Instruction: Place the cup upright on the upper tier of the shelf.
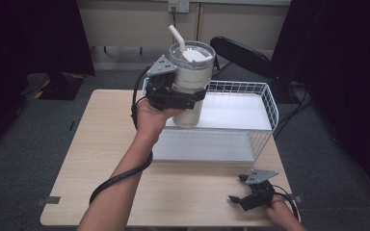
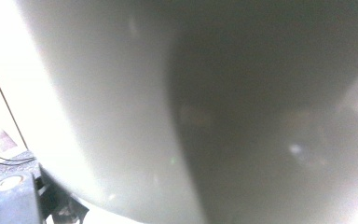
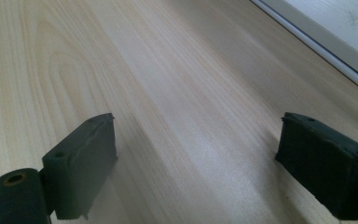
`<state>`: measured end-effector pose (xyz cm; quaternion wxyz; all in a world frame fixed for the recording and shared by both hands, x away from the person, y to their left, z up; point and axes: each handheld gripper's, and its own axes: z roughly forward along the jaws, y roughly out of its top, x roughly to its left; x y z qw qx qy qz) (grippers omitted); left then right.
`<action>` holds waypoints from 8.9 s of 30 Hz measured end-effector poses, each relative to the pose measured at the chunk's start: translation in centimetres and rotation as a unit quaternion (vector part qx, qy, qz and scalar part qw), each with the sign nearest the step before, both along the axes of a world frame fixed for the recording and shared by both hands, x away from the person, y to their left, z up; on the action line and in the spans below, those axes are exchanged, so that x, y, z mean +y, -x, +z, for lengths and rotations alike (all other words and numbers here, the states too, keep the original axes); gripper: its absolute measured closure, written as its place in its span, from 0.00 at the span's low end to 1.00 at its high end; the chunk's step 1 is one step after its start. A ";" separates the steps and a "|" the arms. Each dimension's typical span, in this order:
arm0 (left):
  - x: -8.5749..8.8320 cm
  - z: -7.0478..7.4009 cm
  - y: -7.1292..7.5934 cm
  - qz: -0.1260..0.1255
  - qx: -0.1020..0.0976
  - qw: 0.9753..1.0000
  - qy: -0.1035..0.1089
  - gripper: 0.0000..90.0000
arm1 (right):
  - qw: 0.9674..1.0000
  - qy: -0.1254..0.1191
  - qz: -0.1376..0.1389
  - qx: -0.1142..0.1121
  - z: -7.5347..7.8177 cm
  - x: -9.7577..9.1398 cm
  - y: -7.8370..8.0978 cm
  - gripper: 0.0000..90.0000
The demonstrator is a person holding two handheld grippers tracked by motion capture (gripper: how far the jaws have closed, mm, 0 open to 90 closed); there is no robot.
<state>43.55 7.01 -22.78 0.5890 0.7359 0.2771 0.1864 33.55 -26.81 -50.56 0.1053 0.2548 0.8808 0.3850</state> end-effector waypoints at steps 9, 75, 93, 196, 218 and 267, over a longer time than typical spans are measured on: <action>-0.2 -0.1 -1.0 0.009 -0.002 1.000 0.000 0.11 | 1.000 0.000 0.000 0.000 0.0 0.0 0.0 0.12; -4.0 -2.8 -5.9 0.052 -0.012 0.998 -0.014 0.11 | 1.000 0.000 -0.001 0.000 0.0 0.0 0.1 0.12; -3.2 -3.4 -5.4 0.045 -0.021 0.999 0.004 0.10 | 1.000 0.000 -0.005 0.000 0.0 0.0 0.1 0.12; 7.8 -12.0 6.0 -0.010 0.065 0.995 -0.069 0.18 | 1.000 0.001 -0.003 0.000 0.0 0.0 0.1 0.12; 10.1 -15.3 7.5 -0.002 0.084 0.994 -0.075 0.18 | 1.000 0.001 -0.003 0.000 0.0 0.0 0.1 0.12; 14.8 -22.2 9.4 0.033 0.137 0.987 -0.082 0.18 | 1.000 0.001 -0.004 0.001 0.0 0.0 0.1 0.12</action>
